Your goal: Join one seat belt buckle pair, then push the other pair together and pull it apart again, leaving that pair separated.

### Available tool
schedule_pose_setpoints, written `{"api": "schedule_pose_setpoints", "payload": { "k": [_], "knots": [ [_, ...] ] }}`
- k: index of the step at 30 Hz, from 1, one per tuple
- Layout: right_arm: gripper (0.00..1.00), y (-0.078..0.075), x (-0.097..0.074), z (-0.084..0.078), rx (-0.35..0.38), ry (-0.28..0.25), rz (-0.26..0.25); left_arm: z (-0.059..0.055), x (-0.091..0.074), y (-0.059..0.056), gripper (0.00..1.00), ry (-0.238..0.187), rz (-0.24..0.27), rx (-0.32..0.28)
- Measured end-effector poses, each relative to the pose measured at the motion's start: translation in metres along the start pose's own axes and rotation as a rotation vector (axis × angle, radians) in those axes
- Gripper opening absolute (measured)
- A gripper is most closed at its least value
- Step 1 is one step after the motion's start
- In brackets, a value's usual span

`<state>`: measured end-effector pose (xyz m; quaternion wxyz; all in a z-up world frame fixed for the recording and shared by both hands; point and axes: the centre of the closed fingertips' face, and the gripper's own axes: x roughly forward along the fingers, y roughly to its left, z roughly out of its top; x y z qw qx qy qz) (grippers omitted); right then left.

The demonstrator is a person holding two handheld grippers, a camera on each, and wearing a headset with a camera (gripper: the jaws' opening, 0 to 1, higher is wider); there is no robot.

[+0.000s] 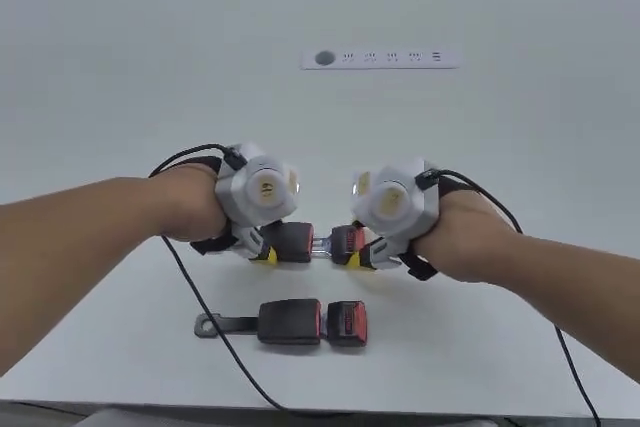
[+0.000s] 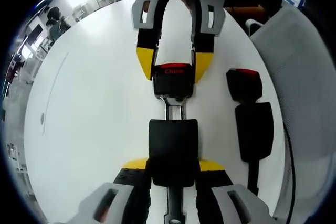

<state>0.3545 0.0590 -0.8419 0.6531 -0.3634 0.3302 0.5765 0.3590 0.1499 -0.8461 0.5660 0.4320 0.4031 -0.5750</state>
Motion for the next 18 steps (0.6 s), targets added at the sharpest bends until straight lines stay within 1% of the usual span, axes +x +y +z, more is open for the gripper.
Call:
{"api": "schedule_pose_setpoints", "payload": {
  "k": [2,6,7,9,12,15,18],
  "knots": [
    [0.33,0.001,-0.007,-0.011,0.006,0.009,-0.002,0.000,0.000,0.000,0.33,-0.004,0.002,-0.004],
    [0.33,-0.001,-0.025,-0.039,0.013,0.026,-0.041,0.000,0.000,0.000,0.33,-0.004,0.007,-0.010],
    [0.33,0.000,-0.031,-0.048,0.028,0.033,-0.043,0.000,0.000,0.000,0.33,-0.002,0.008,-0.009],
    [0.33,0.000,-0.040,-0.063,0.039,0.040,-0.052,0.000,-0.001,-0.001,0.33,0.000,0.009,-0.008],
    [0.33,0.001,-0.051,-0.081,0.048,0.055,-0.061,0.000,-0.001,-0.001,0.33,0.000,0.013,-0.011],
    [0.34,0.001,-0.065,-0.103,0.036,0.078,-0.079,0.000,-0.002,0.000,0.33,0.002,0.021,-0.018],
    [0.34,0.001,-0.076,-0.121,0.054,0.094,-0.093,0.000,-0.002,-0.001,0.33,0.004,0.032,-0.022]
  ]
}}
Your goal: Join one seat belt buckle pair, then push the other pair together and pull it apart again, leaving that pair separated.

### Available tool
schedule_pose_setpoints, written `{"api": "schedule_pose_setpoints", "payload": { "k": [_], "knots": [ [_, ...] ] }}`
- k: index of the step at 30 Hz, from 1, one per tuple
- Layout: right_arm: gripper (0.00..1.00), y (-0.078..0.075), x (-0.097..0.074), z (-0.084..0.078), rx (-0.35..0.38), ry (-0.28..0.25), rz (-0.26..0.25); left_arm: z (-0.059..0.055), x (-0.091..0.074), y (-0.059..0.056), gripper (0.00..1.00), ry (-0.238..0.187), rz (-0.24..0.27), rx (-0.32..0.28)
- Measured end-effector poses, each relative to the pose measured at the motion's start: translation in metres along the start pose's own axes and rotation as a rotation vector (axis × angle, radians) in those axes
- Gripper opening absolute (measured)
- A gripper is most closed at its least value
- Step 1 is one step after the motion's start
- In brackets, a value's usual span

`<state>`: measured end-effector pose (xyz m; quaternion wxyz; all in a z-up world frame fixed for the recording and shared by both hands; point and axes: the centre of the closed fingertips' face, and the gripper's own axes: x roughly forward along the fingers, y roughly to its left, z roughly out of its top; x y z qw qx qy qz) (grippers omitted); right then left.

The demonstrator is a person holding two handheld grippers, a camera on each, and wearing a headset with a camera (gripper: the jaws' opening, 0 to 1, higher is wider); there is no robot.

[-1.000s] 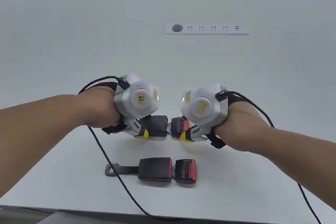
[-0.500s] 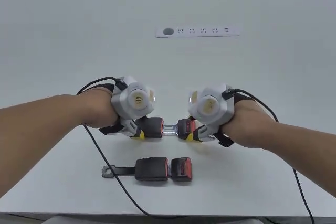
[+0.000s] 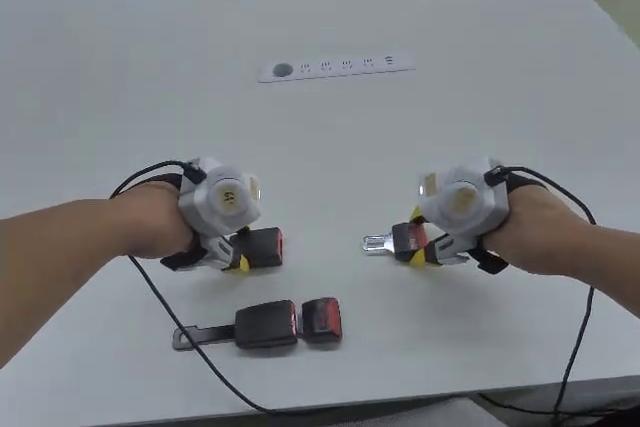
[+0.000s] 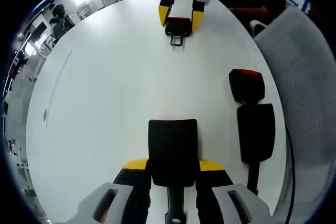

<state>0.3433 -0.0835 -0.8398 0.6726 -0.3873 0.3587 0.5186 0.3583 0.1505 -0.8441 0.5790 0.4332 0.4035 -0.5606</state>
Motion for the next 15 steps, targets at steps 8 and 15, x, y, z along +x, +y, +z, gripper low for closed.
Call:
{"api": "schedule_pose_setpoints", "payload": {
  "k": [8,15],
  "knots": [
    [0.34,0.005,-0.020,-0.041,0.070,0.004,0.025,0.001,0.000,0.001,0.33,0.020,0.013,-0.013],
    [0.35,0.008,-0.022,-0.040,0.063,0.023,0.022,0.000,0.000,0.001,0.33,0.023,0.021,-0.031]
  ]
}}
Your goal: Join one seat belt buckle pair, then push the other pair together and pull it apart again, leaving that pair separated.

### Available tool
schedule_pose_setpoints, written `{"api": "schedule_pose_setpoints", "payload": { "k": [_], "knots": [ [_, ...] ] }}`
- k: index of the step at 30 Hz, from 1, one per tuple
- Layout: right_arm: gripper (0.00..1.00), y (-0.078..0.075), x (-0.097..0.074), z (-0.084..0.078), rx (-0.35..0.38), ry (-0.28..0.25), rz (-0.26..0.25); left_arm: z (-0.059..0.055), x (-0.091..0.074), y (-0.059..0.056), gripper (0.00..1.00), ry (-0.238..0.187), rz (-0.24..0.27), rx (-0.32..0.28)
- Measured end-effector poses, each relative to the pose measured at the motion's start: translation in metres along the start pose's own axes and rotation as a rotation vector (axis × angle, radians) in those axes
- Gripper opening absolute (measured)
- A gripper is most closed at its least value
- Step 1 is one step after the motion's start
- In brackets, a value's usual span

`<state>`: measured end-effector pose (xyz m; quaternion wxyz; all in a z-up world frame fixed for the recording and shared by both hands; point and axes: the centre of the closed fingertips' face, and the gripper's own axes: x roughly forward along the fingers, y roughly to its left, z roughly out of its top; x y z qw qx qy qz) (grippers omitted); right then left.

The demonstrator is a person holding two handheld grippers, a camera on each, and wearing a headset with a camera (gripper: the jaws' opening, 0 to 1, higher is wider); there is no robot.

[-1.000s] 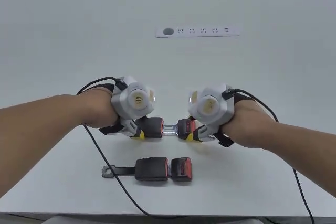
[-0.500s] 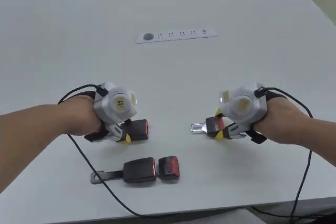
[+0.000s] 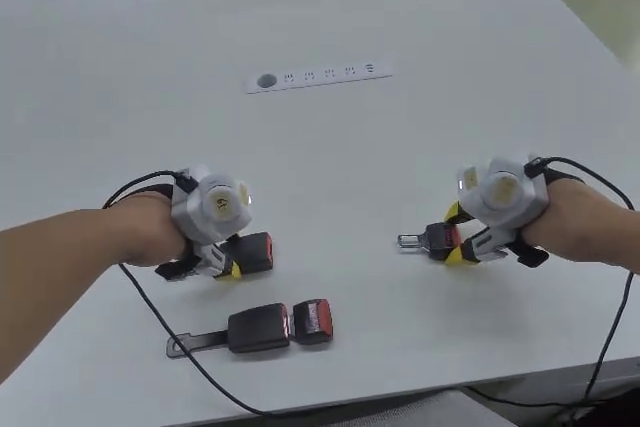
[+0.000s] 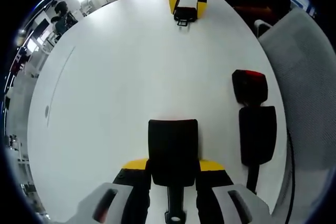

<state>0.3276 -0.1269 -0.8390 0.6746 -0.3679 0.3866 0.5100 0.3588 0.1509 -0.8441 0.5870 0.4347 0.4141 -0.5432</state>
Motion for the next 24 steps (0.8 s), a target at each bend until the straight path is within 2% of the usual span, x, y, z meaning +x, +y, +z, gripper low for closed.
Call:
{"api": "schedule_pose_setpoints", "payload": {
  "k": [4,6,8,9,10,11,13,15,16,18,19,20,21,24],
  "knots": [
    [0.40,-0.004,-0.001,-0.002,0.018,0.008,-0.025,0.000,-0.001,-0.001,0.34,0.003,0.015,0.007],
    [0.47,-0.009,-0.001,-0.004,0.036,0.014,-0.041,0.000,-0.002,-0.002,0.34,0.006,0.023,0.043],
    [0.50,-0.009,-0.003,-0.006,0.048,0.025,-0.044,-0.002,-0.004,0.003,0.40,0.026,0.056,0.114],
    [0.53,-0.011,-0.004,-0.007,0.055,0.028,-0.058,-0.003,-0.005,0.006,0.44,0.009,0.077,0.091],
    [0.57,-0.011,-0.006,-0.008,0.073,0.022,-0.075,-0.002,-0.006,0.008,0.47,-0.015,0.088,0.040],
    [0.59,-0.012,-0.009,-0.005,0.113,-0.010,-0.096,-0.001,-0.009,0.005,0.48,-0.049,0.079,-0.015],
    [0.63,-0.006,-0.014,-0.002,0.157,-0.055,-0.099,-0.005,-0.016,0.006,0.53,-0.064,0.093,-0.028],
    [0.65,0.003,-0.019,0.000,0.222,-0.094,-0.100,-0.007,-0.027,0.004,0.57,-0.105,0.117,-0.035],
    [0.67,0.007,-0.020,0.001,0.243,-0.121,-0.112,-0.008,-0.031,0.000,0.58,-0.137,0.120,-0.068],
    [0.72,0.013,-0.024,0.004,0.252,-0.149,-0.145,-0.013,-0.039,-0.005,0.62,-0.154,0.144,-0.103],
    [0.76,0.015,-0.026,0.007,0.261,-0.171,-0.157,-0.014,-0.043,-0.009,0.65,-0.163,0.150,-0.101],
    [0.78,0.017,-0.025,0.008,0.278,-0.192,-0.161,-0.015,-0.047,-0.012,0.67,-0.179,0.157,-0.102],
    [0.79,0.023,-0.027,0.010,0.297,-0.204,-0.159,-0.017,-0.053,-0.019,0.68,-0.204,0.165,-0.133],
    [0.82,0.035,-0.031,0.013,0.297,-0.228,-0.165,-0.024,-0.066,-0.033,0.73,-0.260,0.173,-0.187]
  ]
}}
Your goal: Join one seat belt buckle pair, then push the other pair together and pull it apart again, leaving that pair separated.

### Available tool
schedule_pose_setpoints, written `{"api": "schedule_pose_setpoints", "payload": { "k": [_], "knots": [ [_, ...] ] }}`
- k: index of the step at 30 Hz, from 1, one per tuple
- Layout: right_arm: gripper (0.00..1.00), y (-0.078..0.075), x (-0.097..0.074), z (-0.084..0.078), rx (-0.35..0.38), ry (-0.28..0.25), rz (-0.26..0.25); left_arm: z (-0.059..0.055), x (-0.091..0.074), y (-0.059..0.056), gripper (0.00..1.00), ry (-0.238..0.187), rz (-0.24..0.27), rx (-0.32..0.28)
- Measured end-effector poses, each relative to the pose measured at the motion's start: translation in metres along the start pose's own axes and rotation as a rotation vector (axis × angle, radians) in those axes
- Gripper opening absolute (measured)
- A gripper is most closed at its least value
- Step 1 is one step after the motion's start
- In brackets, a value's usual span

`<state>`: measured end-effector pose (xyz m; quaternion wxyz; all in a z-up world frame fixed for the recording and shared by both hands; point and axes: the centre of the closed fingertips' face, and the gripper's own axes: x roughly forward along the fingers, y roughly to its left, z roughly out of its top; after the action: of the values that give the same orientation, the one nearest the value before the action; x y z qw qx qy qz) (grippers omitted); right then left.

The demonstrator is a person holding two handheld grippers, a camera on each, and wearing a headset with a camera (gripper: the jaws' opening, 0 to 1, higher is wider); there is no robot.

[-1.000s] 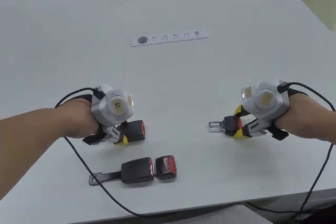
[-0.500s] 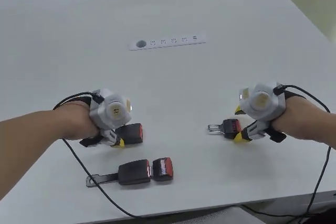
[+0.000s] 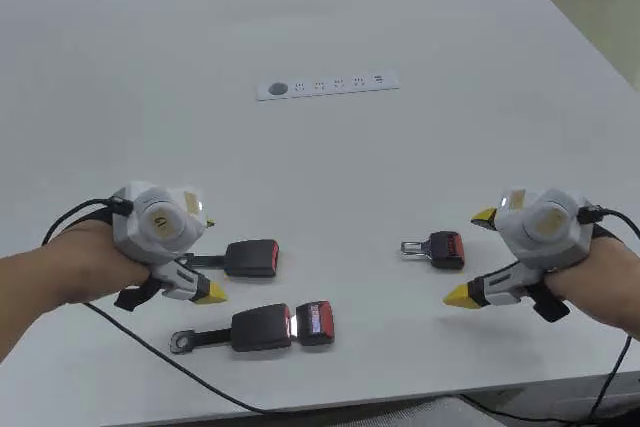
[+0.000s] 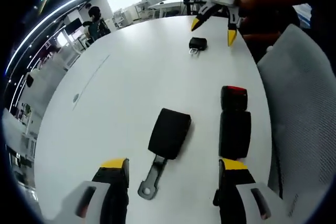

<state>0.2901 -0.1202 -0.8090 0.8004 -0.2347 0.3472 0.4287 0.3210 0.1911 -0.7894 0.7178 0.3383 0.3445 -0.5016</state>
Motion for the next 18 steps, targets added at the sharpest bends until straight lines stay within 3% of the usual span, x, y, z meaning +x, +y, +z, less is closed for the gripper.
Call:
{"api": "schedule_pose_setpoints", "payload": {
  "k": [3,5,9,11,14,18],
  "knots": [
    [0.84,0.017,-0.010,0.006,0.023,-0.046,0.004,-0.007,-0.016,-0.009,0.80,-0.052,0.022,-0.082],
    [0.86,0.023,-0.018,0.007,0.070,-0.068,-0.006,-0.016,-0.025,-0.017,0.85,-0.053,0.032,-0.104],
    [0.95,0.028,-0.033,0.004,0.109,-0.090,-0.025,-0.025,-0.043,-0.032,0.93,-0.066,0.067,-0.147],
    [1.00,0.028,-0.039,0.001,0.121,-0.092,-0.034,-0.025,-0.052,-0.036,0.97,-0.093,0.099,-0.182],
    [1.00,0.031,-0.048,-0.003,0.122,-0.087,-0.035,-0.028,-0.063,-0.045,1.00,-0.127,0.124,-0.273],
    [1.00,0.036,-0.052,0.007,0.109,-0.143,-0.046,-0.035,-0.069,-0.056,1.00,-0.143,0.138,-0.312]
  ]
}}
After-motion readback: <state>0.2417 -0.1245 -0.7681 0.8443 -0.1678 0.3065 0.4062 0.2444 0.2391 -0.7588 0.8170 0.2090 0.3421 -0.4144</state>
